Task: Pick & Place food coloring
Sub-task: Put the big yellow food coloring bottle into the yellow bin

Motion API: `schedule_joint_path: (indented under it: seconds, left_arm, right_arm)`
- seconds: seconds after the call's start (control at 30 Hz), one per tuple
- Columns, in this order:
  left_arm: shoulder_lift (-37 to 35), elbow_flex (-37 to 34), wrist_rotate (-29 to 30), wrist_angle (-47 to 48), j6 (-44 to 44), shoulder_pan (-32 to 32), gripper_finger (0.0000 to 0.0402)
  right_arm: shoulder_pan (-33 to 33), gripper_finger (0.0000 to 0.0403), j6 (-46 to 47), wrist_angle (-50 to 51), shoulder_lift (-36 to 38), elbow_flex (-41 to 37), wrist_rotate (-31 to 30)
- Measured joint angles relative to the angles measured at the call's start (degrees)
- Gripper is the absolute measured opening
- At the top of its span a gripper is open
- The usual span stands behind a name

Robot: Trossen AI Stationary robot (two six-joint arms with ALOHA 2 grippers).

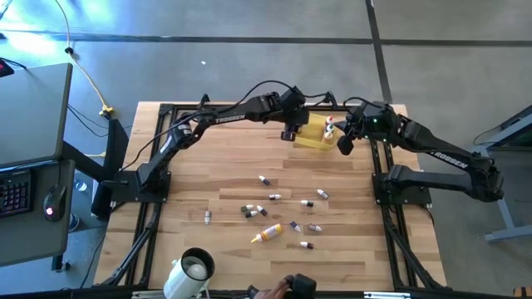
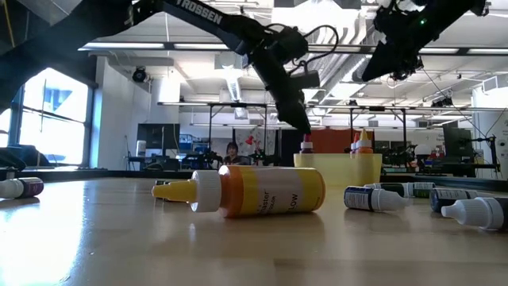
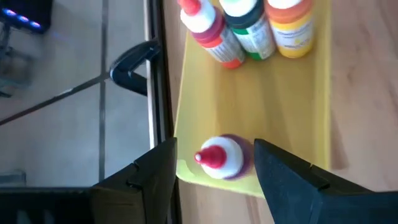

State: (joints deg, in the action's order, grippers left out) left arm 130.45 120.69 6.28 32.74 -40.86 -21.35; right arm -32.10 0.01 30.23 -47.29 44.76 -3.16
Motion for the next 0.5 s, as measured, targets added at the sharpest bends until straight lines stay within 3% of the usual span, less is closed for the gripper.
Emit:
schedule_joint_path:
  seconds: [0.23,0.4,0.5]
  left_arm:
    - [0.00,13.84,7.42,19.76,1.29,2.92,0.0207]
    - [-7.56,11.00,11.49,27.86,18.03,5.73,0.0207]
    - [-12.40,11.00,8.66,37.03,28.95,6.21,0.0207]
  right_arm:
    - [-0.02,0.0000,-3.87,-5.05,0.00,-4.09,2.86]
    - [-0.01,0.0000,-1.68,-18.97,-0.03,-7.52,5.59]
    - [0.00,0.0000,-1.19,-27.47,-0.09,-9.81,9.22]
